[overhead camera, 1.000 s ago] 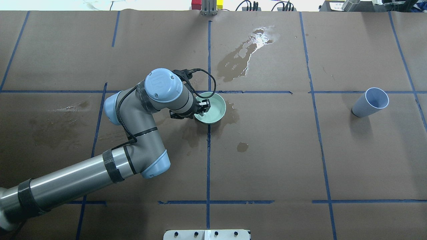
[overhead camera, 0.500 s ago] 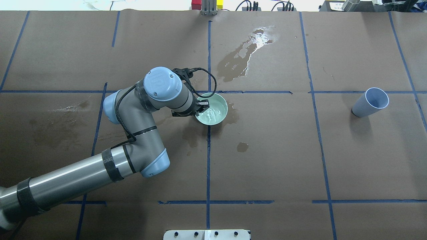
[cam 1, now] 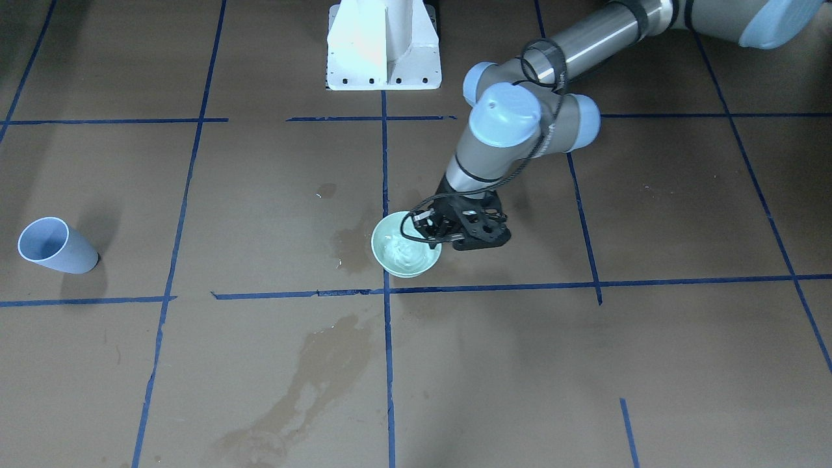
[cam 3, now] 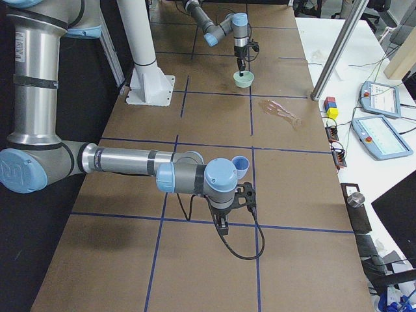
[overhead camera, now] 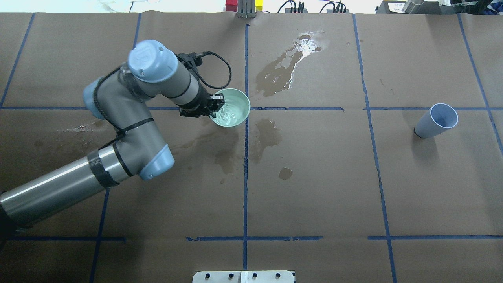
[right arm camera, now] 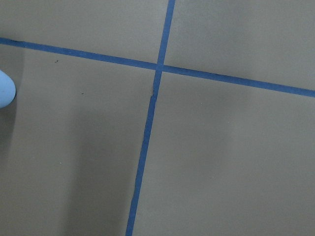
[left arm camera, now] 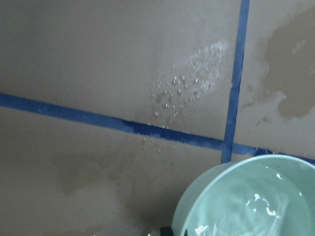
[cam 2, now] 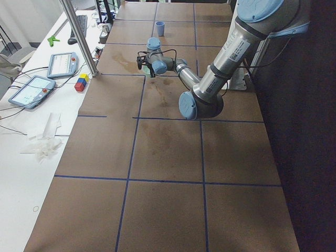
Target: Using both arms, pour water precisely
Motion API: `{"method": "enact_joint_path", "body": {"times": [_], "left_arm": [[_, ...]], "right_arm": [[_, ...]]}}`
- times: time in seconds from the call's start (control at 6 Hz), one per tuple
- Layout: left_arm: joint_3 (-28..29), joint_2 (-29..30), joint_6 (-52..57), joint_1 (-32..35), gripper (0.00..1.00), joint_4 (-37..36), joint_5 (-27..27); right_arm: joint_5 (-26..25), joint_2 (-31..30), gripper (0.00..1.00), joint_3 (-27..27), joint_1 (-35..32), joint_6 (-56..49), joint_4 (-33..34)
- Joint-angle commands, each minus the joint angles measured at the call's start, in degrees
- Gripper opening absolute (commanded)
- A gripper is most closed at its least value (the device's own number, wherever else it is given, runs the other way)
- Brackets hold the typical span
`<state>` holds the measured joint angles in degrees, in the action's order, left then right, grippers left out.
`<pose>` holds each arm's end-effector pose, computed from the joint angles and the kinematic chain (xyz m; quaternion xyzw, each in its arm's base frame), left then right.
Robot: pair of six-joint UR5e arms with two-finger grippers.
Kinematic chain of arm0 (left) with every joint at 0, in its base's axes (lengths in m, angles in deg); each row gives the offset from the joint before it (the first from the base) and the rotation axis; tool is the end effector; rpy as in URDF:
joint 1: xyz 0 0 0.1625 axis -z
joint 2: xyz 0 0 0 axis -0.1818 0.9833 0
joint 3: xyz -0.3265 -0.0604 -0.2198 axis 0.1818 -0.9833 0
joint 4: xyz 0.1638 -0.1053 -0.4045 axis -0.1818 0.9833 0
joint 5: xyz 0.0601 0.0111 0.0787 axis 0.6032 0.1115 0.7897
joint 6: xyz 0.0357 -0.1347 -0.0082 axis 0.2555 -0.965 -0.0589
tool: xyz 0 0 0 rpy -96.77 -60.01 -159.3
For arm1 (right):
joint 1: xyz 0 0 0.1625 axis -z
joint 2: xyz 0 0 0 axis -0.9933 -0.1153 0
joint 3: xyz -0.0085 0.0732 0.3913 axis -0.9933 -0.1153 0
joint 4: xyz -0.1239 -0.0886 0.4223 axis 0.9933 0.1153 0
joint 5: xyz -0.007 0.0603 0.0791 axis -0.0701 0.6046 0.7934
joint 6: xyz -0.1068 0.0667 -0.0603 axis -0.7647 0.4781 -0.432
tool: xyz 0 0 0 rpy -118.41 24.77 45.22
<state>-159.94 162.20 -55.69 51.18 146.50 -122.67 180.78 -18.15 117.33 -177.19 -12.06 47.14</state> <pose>0.5367 -0.5536 0.2265 0.0181 0.5040 -0.1059 0.8570 0.0651 -0.4724 0.6612 0.0521 -0.3838 -0.0705 0.9193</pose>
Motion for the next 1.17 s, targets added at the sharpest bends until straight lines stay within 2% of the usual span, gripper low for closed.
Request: {"method": "enact_joint_path", "body": {"times": [0.0,0.5,0.83,1.0], "left_arm": [[-3.9,-8.0,10.4,9.3,0.0,0.1,-9.8],[-3.6,-20.5,33.7,25.1,0.0,0.5,-22.5],[-3.6,-28.6,45.8,31.0,0.0,0.6,-25.9],[-3.5,-32.7,49.8,32.1,0.0,1.8,-25.8]], "right_arm": [[0.0,0.0,1.0,-0.1,0.0,0.0,0.0],[0.1,0.1,1.0,-0.1,0.1,-0.1,0.0],[0.1,0.4,1.0,0.0,0.6,0.2,0.0],[0.1,0.5,1.0,0.0,0.8,0.3,0.0]]}}
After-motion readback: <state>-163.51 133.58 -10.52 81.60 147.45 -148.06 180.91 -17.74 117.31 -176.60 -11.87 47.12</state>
